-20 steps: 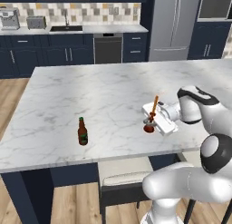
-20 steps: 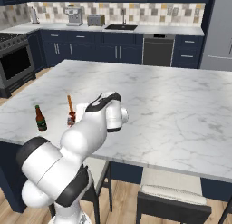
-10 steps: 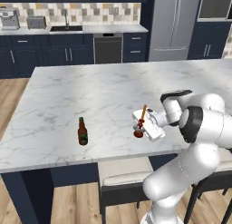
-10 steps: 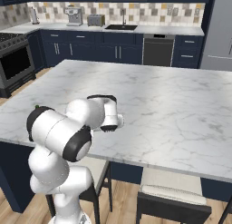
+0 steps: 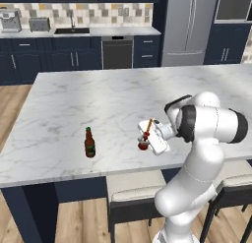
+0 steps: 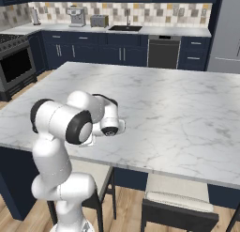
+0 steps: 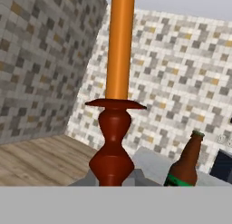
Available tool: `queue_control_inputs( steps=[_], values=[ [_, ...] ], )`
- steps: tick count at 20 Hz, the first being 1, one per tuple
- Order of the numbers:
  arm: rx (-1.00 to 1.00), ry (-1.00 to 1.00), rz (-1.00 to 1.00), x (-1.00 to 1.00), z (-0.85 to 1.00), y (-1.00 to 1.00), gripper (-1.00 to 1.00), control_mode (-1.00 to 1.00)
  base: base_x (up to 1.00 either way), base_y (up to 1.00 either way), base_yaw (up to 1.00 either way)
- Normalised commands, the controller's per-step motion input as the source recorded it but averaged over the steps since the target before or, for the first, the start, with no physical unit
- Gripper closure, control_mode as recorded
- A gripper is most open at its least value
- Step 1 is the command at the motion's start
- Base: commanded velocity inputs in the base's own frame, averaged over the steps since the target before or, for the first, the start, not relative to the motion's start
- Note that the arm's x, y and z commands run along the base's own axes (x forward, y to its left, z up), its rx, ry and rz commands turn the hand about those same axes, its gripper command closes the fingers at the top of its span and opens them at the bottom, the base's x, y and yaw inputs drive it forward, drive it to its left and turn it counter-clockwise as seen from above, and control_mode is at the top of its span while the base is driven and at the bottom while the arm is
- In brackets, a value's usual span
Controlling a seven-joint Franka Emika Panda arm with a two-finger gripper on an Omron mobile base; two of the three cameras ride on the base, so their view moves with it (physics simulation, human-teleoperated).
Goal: Get the candle and the beer from the cabinet and move them to the dining counter.
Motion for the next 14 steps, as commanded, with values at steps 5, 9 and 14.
queue_control_inputs(
  steps=[5,9,14],
  values=[
    [-0.01,-0.05,0.0,0.37,-0.13,0.02,1.0,-1.0,0.0,0.0,0.0],
    [-0.05,0.0,-0.03,0.38,-0.23,0.1,1.0,-1.0,0.0,0.0,0.0],
    [-0.03,0.01,-0.02,0.33,-0.26,0.12,1.0,-1.0,0.0,0.0,0.0]
  ],
)
